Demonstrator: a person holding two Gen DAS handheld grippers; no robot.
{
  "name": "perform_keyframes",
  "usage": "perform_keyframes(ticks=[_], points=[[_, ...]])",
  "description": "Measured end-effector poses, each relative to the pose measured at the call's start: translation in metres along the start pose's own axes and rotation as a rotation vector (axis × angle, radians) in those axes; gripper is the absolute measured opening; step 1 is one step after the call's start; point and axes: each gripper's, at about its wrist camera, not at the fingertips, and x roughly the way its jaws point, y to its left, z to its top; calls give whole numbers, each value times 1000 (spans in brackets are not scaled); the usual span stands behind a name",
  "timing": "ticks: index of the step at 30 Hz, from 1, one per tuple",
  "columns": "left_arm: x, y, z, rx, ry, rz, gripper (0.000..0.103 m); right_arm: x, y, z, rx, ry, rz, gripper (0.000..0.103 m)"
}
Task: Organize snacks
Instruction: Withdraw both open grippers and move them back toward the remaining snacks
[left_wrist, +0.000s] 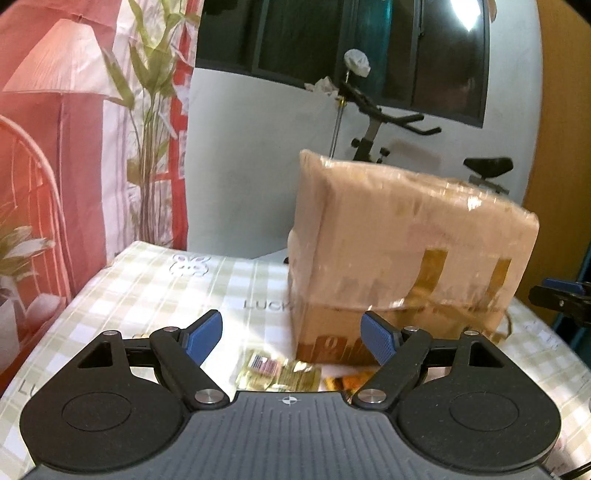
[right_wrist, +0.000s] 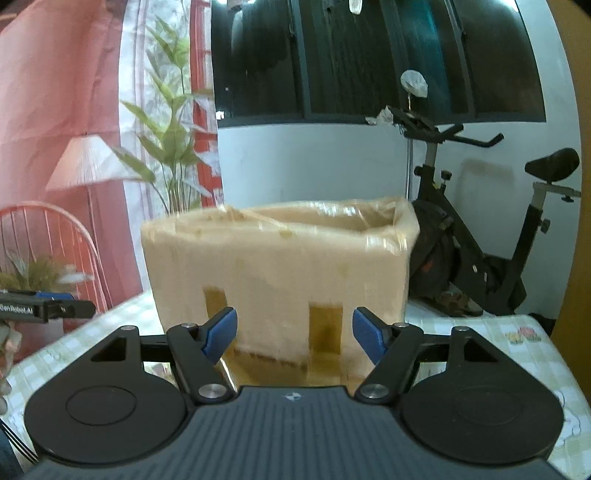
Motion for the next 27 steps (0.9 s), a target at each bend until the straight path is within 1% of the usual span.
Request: perform_keyframes(ticks=[9, 18, 23, 27], points=[[-1, -11, -28, 2, 41, 24, 84, -2, -9, -45, 10, 71, -28, 72], [-3, -17, -49, -8, 79, 12, 84, -12, -21, -91, 36, 169, -75, 72], [-3, -16, -59, -25, 97, 12, 84, -17, -22, -107, 69, 236, -97, 72], [-2, -17, -63, -25, 113, 8, 84, -16, -19, -111, 87, 281, -97, 72]])
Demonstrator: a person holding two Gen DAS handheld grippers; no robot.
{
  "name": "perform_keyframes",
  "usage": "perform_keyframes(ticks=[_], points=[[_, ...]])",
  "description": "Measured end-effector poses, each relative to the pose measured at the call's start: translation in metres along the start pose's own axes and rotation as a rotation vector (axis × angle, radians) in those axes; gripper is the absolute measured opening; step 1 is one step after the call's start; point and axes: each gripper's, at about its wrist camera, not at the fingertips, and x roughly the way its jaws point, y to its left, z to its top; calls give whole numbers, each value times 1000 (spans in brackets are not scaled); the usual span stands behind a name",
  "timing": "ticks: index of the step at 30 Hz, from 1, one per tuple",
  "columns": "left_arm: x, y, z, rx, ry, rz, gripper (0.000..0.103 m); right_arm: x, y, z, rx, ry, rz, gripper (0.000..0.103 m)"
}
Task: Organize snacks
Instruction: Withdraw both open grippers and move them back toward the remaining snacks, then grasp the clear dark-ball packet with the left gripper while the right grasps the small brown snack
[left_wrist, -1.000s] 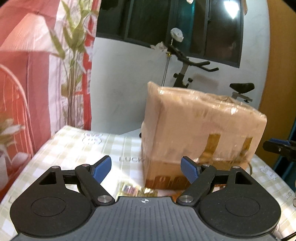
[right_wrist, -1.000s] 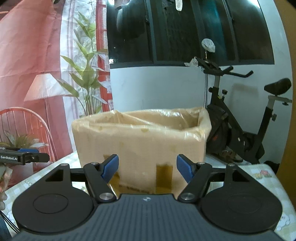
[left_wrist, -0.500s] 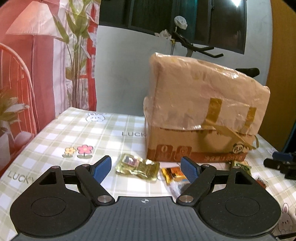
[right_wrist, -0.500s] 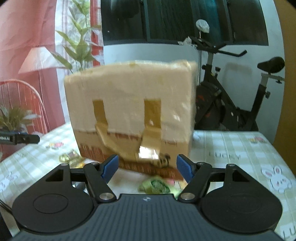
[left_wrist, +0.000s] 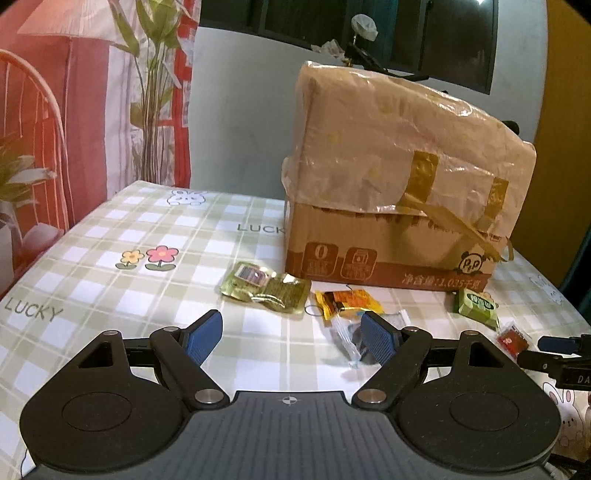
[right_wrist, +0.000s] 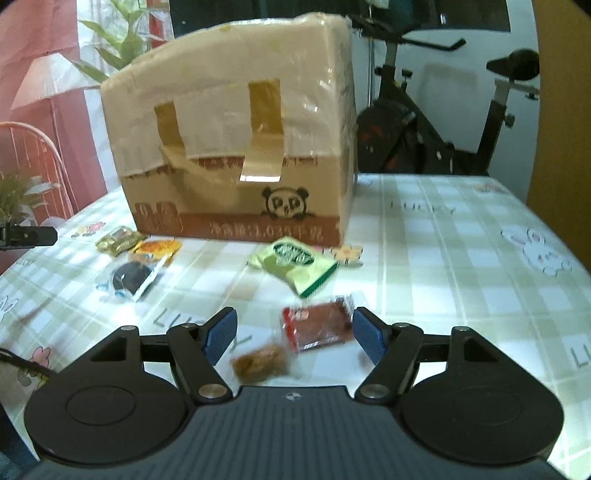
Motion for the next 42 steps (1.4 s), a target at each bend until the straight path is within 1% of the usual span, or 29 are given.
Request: perform_keyframes(ticks=[7, 9, 13, 16, 17, 19, 23, 24, 25, 26, 27, 31, 34, 37, 39, 42], points=[[3, -5, -5, 12, 13, -17, 84, 4, 15, -6, 21, 105, 12, 72], [4, -6, -7, 16, 16, -22, 84, 3, 18, -5, 32, 122, 9, 72], [5, -5, -8, 10, 19, -22, 84, 5, 19, -1, 81, 144, 60, 72], [5, -4, -8, 6, 23, -19, 84, 12, 25, 3, 45, 150, 69, 65], [5, -4, -8, 4, 25, -18, 84, 14, 26, 5, 37, 150, 71, 60], [5, -3, -8, 1, 26, -17, 84, 19, 28, 7, 23, 149, 76, 56], [6, -3, -9, -4, 31, -19, 84, 24, 34, 7, -36, 139, 45, 42], [6, -3, -9, -6, 33, -21, 84, 23, 35, 6, -51, 135, 34, 37], [7, -3, -9, -9, 36, -23, 84, 23, 35, 4, -62, 131, 25, 34], [8, -3, -9, -12, 40, -25, 84, 23, 34, 3, -69, 127, 16, 26], [8, -3, -10, -12, 42, -25, 84, 23, 32, 3, -68, 124, 10, 20], [10, -4, -11, -21, 55, -31, 84, 24, 29, 4, -69, 119, 44, 19], [12, -6, -11, -30, 68, -48, 84, 28, 33, 9, -90, 86, 93, 19], [15, -10, -9, -38, 76, -70, 84, 36, 41, 17, -134, 35, 102, 19], [19, -14, -7, -45, 83, -85, 84, 43, 42, 21, -138, 2, 111, 19], [27, -21, -3, -47, 98, -99, 84, 53, 42, 24, -134, -23, 104, 19]])
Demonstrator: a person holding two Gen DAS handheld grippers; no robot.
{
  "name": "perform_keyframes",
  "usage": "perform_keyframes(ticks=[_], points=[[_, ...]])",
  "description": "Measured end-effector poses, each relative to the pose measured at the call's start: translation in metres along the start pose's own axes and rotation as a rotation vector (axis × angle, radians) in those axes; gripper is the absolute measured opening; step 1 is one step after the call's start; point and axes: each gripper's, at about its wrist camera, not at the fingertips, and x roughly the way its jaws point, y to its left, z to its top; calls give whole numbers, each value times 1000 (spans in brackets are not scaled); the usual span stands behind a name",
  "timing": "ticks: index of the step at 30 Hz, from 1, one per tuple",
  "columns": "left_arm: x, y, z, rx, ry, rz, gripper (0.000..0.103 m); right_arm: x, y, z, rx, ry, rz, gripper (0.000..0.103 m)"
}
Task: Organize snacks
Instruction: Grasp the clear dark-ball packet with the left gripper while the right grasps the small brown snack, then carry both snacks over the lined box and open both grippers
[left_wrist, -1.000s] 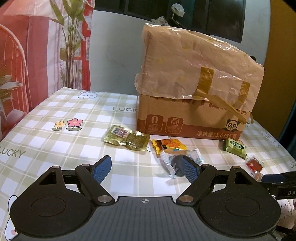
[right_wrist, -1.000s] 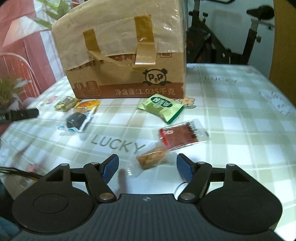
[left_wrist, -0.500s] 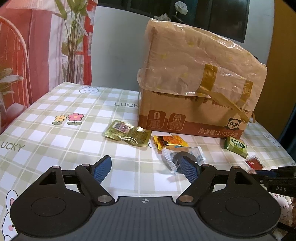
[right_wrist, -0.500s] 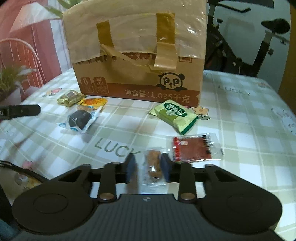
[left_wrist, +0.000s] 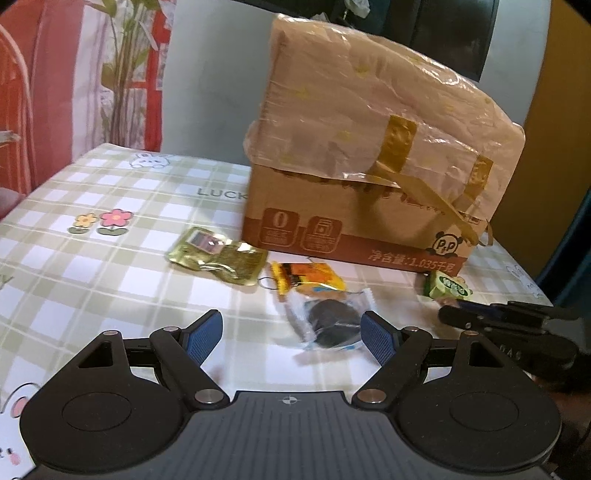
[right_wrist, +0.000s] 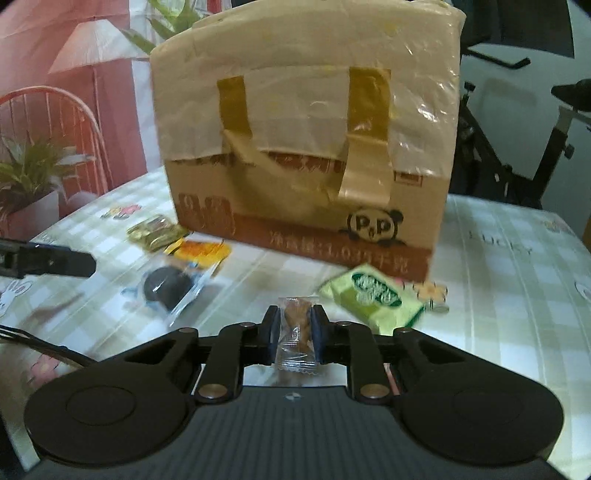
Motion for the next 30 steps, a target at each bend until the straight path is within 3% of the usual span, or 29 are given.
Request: perform_keyframes(ticks=[8, 18, 23, 30], points=[[39, -29, 8, 36, 64, -13, 84, -4, 1, -5, -12, -34, 6, 19], [69, -38, 9, 15, 108, 34, 83, -4, -7, -5, 41, -27, 15, 19], [64, -40, 1, 71, 91, 39, 67, -3, -8, -5, 45, -20, 20, 19], [37, -25, -3, 41, 37, 42, 65, -3, -10, -5, 61, -18, 21, 19]])
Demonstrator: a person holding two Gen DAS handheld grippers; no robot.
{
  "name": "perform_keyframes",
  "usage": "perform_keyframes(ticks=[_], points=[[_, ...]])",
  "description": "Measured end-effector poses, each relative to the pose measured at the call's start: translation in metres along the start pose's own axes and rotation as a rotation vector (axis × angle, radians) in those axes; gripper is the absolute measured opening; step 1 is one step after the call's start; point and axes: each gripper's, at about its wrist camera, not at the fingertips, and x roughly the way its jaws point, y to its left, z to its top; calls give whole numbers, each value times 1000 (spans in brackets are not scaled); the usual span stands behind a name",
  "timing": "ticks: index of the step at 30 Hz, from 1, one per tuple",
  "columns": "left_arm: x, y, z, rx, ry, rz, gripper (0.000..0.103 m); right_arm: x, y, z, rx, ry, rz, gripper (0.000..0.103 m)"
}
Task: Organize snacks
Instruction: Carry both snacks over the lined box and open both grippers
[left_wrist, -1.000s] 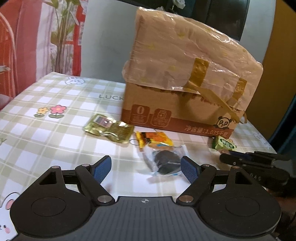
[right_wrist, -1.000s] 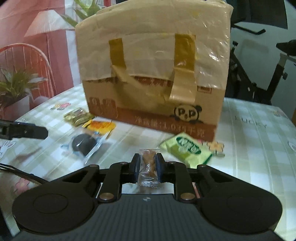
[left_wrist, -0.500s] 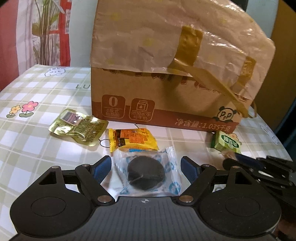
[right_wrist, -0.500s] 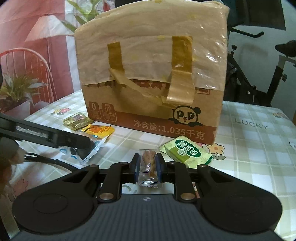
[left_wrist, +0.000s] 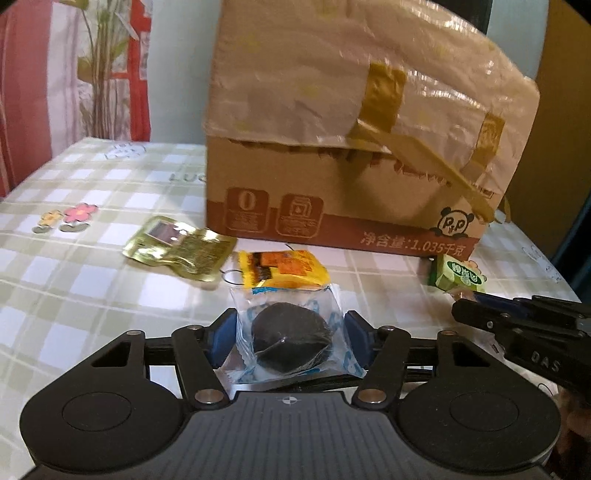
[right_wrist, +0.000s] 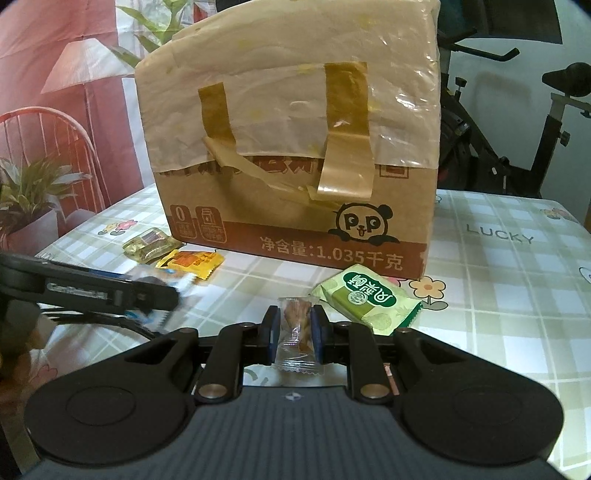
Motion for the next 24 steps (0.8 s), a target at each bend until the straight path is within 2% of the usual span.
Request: perform_keyframes(ticks=[8, 15, 20, 24], points=[[-21, 7, 6, -10, -60, 19, 65, 0, -1, 0, 1, 0, 0, 19], [-37, 4, 13, 23, -111, 2, 65, -6, 3, -1, -16, -21, -20, 19], [-62, 2, 32, 72, -185, -15, 65, -28, 4, 5, -12, -54, -9, 19], [-80, -1, 60, 90, -258, -42, 65, -52, 4, 28, -7, -131, 6, 19]])
